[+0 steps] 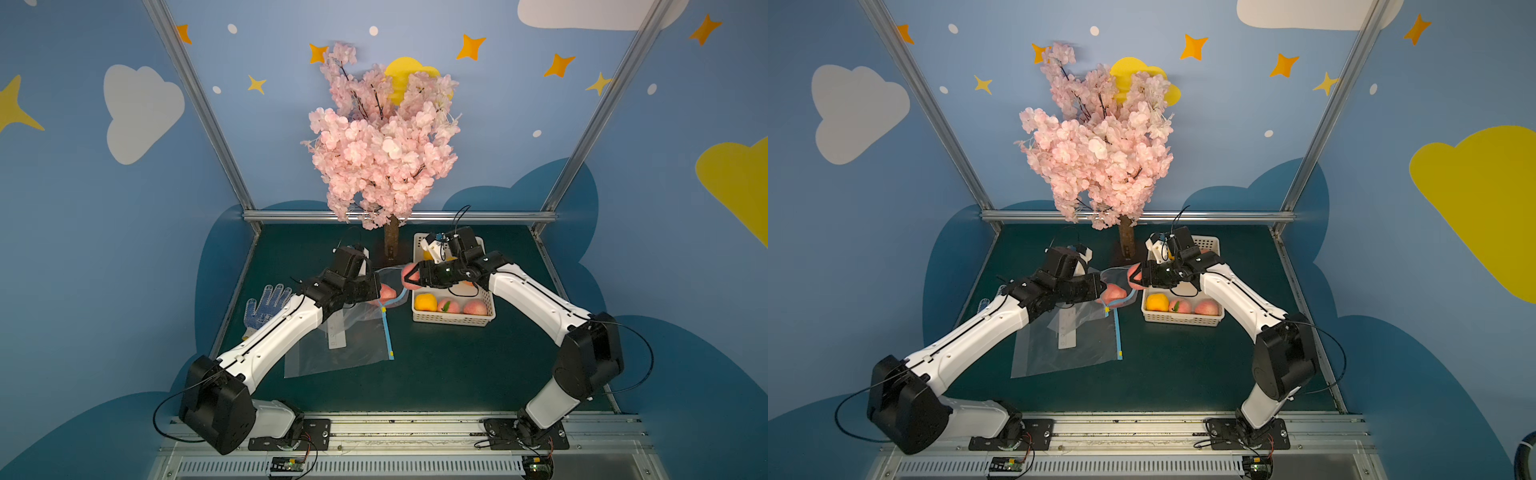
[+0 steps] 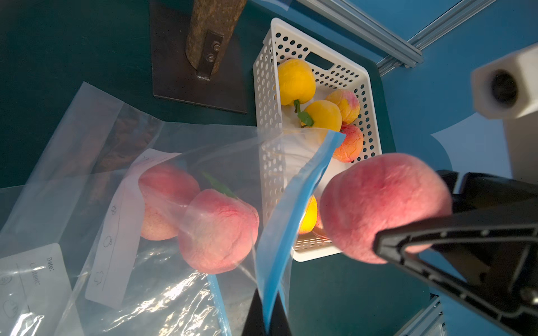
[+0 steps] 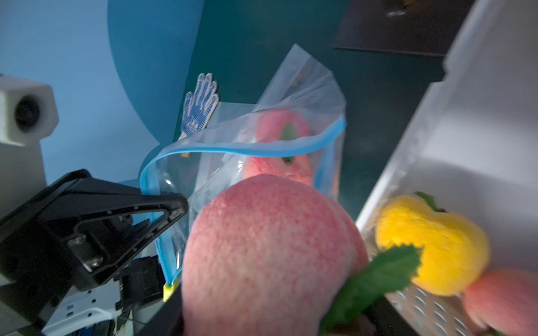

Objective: Place the peach in a zip-top bag and seal the zipper
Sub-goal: Place the peach in the zipper food storage bag, then adjust the zipper food storage bag in the zipper food storage bag.

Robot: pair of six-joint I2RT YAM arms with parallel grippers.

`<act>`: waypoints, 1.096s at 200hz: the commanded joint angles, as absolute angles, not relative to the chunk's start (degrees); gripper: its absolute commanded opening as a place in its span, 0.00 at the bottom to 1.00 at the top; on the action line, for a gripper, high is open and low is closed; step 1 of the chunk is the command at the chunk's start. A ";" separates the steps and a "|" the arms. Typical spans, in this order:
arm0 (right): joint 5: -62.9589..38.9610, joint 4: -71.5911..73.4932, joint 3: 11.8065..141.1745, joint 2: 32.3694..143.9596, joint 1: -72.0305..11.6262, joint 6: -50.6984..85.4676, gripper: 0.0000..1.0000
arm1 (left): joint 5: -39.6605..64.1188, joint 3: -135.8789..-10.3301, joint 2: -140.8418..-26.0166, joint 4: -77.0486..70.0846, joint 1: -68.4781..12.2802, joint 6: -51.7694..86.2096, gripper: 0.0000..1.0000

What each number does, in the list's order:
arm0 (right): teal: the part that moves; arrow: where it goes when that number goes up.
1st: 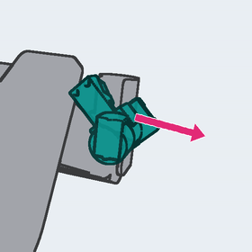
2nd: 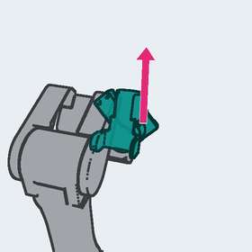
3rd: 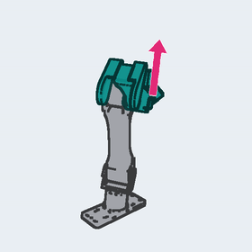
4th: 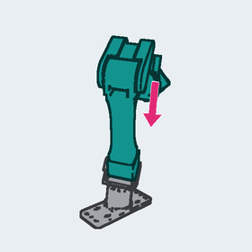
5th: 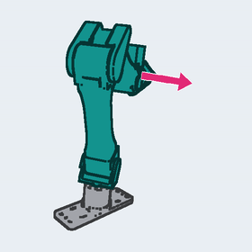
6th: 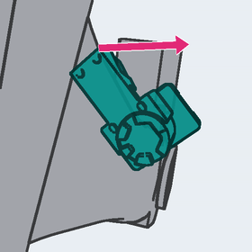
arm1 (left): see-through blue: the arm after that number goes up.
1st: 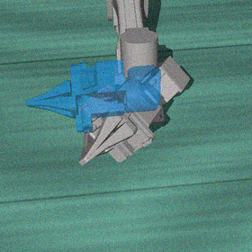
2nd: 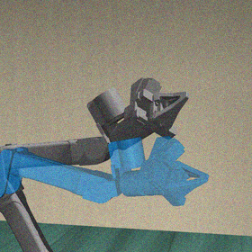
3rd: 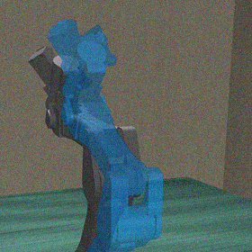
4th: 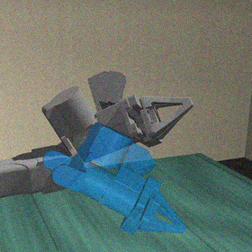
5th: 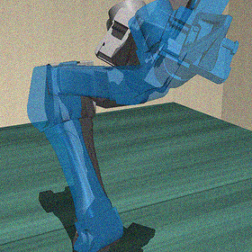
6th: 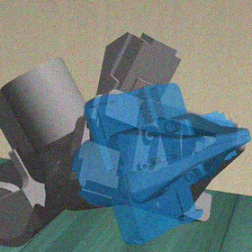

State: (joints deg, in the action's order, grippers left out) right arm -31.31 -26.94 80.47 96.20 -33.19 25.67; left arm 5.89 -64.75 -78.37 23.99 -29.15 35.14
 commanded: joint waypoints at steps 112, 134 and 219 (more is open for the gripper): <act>-29.16 -30.35 85.88 95.19 -33.57 25.88 0.91 | 6.47 -67.13 -77.23 24.80 -28.11 35.27 0.03; -28.52 -22.08 77.85 90.24 -32.26 28.60 0.91 | 6.77 -67.32 -76.70 25.21 -28.04 35.71 0.03; -16.98 -30.16 86.80 96.32 -37.11 26.56 0.78 | 12.29 -72.97 -72.23 29.89 -27.25 35.11 0.03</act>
State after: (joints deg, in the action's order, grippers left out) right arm -20.40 -28.32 81.69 92.36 -34.94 26.89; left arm 8.69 -70.39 -74.39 28.51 -27.53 35.79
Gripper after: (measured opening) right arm 0.801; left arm 0.047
